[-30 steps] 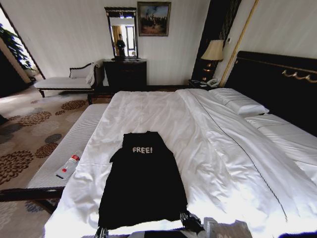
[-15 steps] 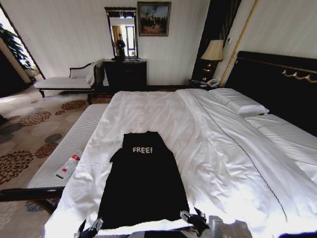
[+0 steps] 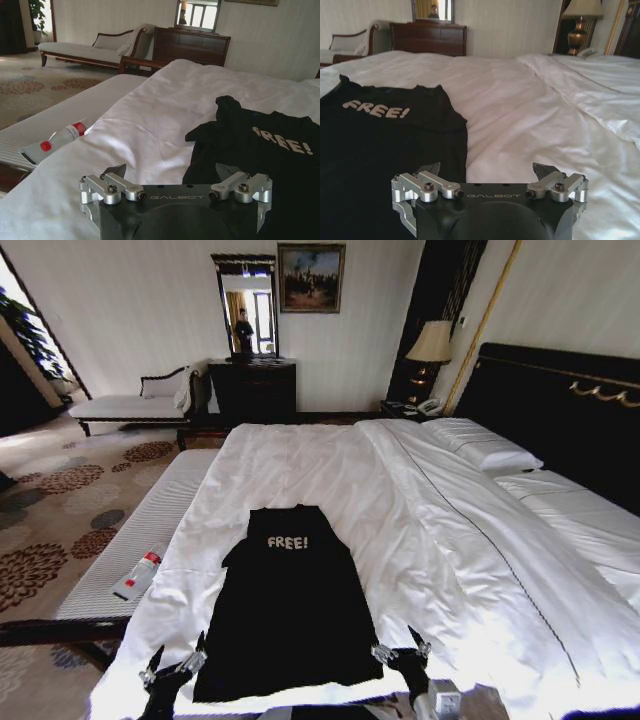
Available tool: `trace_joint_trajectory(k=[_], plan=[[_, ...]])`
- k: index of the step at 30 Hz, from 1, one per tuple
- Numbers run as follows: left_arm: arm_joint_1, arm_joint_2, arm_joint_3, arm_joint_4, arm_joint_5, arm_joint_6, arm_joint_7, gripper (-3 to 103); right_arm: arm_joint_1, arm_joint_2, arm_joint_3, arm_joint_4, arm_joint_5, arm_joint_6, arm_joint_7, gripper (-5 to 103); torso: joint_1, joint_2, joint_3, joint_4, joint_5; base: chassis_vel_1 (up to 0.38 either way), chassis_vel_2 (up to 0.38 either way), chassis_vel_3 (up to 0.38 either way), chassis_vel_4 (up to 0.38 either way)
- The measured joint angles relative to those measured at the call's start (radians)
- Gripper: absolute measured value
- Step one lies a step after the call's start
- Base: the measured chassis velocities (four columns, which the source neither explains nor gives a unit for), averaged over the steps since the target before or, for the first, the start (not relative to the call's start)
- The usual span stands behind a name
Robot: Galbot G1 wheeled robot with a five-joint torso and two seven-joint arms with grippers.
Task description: Fold the clothes on the bed.
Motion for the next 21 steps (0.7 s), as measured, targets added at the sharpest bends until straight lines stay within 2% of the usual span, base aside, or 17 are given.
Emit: trace_joint_trajectory(k=[1, 2, 7, 8, 11, 21], plan=[[-0.01, 0.002, -0.001, -0.001, 0.014, 0.0, 0.002, 100, 0.004, 0.004, 0.003, -0.011, -0.012, 0.036, -0.01, 100, 0.0, 0.0, 0.0, 0.0, 0.0002, 0.0, 0.0, 0.0, 0.0], [-0.01, 0.002, -0.001, -0.001, 0.014, 0.0, 0.002, 100, 0.004, 0.004, 0.003, -0.011, -0.012, 0.036, -0.01, 100, 0.0, 0.0, 0.0, 0.0, 0.0002, 0.0, 0.0, 0.0, 0.0], [-0.05, 0.006, 0.0, -0.005, 0.077, 0.0, 0.014, 100, 0.01, 0.012, 0.009, -0.055, -0.063, 0.14, -0.056, 100, 0.0, 0.0, 0.0, 0.0, 0.0, 0.0, 0.0, 0.0, 0.0], [-0.05, 0.006, 0.0, -0.005, 0.077, 0.0, 0.014, 100, 0.01, 0.012, 0.009, -0.055, -0.063, 0.14, -0.056, 100, 0.0, 0.0, 0.0, 0.0, 0.0, 0.0, 0.0, 0.0, 0.0], [-0.06, 0.013, 0.006, -0.005, 0.121, -0.009, 0.049, 100, 0.015, 0.02, 0.013, -0.086, -0.077, 0.183, -0.069, 100, 0.0, 0.0, 0.0, 0.0, 0.0001, 0.0, 0.0, 0.0, 0.0], [-0.068, 0.022, 0.022, 0.011, 0.14, -0.026, 0.063, 99, 0.036, 0.022, 0.017, -0.09, -0.097, 0.193, -0.078, 100, 0.0, 0.0, 0.0, 0.0001, -0.0001, 0.0, 0.0, 0.0, 0.0]])
